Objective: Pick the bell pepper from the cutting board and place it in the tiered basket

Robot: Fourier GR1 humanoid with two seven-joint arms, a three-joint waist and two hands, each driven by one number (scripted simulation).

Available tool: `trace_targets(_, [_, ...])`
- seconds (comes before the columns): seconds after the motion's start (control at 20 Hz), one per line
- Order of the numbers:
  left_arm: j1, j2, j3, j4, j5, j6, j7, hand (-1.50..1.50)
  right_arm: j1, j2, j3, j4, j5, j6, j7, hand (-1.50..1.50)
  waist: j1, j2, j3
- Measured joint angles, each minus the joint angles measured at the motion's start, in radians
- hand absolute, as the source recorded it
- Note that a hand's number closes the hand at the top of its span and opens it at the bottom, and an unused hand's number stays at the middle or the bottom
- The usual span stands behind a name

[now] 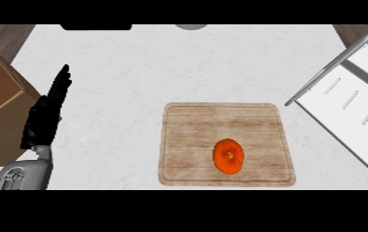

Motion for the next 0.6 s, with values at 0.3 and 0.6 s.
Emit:
trace_targets(0.3, [-0.007,-0.013,0.005,0.021,-0.007,0.000,-0.012,0.00,0.101,-0.007,-0.082,-0.048,-0.110,-0.015,-0.063,1.50,0.002,0.002,0.001])
trace_targets(0.6, [0.000,-0.023,-0.003,-0.001,-0.019,0.002,0.003,0.00,0.158,0.059,-0.195,-0.082,-0.227,-0.055,-0.027,-1.50,0.002,0.003,0.003])
